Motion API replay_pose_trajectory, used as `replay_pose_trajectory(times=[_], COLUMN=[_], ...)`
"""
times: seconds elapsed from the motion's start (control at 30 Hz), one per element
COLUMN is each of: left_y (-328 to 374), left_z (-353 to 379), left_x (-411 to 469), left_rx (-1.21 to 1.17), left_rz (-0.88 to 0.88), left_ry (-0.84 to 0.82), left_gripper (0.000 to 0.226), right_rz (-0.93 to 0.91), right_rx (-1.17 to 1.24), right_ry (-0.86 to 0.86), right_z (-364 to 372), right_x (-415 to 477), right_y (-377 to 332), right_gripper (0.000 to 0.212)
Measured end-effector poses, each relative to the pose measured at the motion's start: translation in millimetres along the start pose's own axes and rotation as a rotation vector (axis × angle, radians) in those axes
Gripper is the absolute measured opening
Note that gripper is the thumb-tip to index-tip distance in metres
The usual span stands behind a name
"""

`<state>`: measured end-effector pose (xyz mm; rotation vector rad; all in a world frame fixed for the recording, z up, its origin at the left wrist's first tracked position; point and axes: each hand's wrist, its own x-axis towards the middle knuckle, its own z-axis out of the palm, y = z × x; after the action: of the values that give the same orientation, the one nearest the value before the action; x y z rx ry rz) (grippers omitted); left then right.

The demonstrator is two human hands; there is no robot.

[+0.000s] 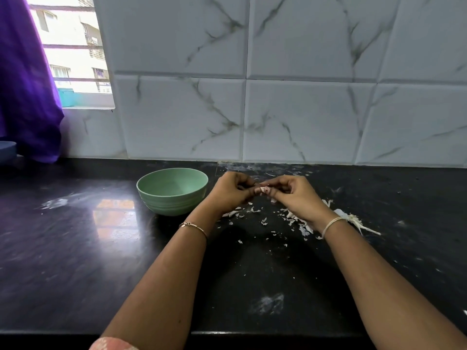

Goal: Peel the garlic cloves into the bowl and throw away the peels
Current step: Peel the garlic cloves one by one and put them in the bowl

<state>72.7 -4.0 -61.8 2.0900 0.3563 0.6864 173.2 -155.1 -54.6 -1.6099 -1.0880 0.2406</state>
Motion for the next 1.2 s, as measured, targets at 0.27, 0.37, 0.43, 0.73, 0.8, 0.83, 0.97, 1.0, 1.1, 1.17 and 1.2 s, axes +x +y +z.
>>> replay_pose_trajectory(times=[0.27,0.37,0.43,0.73,0.8,0.83,0.97,1.0,1.1,1.17,1.2], left_y=[5,5,5,4,6,5,4,4,10,12,13], left_z=[-9,-10,-8,-2,-4,-4,-6,-7,-7,-5,-4], left_x=[-12,-20,-22,-20,-19,-18,-16,-16,-19,-21,-23], left_rx=[0.400,0.534,0.492,0.275,0.189,0.138,-0.074,-0.104,-0.172,-0.203,-0.213], left_rz=[-0.030,-0.008,-0.009,-0.015,-0.037,-0.051,-0.109,-0.118,-0.129,-0.092,-0.061], left_ry=[-0.012,0.115,0.168,0.239,0.269,0.273,0.217,0.184,0.044,-0.049,-0.081], left_gripper=[0.009,0.023,0.028,0.021,0.020,0.019,0.031,0.037,0.045,0.037,0.032], right_rz=[0.085,0.184,0.217,0.120,0.119,0.128,0.104,0.127,0.217,0.309,0.359], right_rx=[0.068,-0.008,-0.108,-0.445,-0.820,-0.919,-0.611,-0.450,-0.038,0.178,0.265], right_ry=[-0.109,-0.264,-0.378,-0.454,-0.530,-0.524,-0.306,-0.250,-0.137,-0.114,-0.114], right_z=[-8,-16,-17,-2,20,26,13,8,2,3,3], right_x=[-2,-6,-7,2,-5,-7,1,4,2,-4,-7], right_y=[0,-3,-14,-85,-61,-51,-49,-51,-40,-24,-18], right_gripper=[0.003,0.008,0.008,0.008,0.010,0.012,0.003,0.004,0.006,0.010,0.010])
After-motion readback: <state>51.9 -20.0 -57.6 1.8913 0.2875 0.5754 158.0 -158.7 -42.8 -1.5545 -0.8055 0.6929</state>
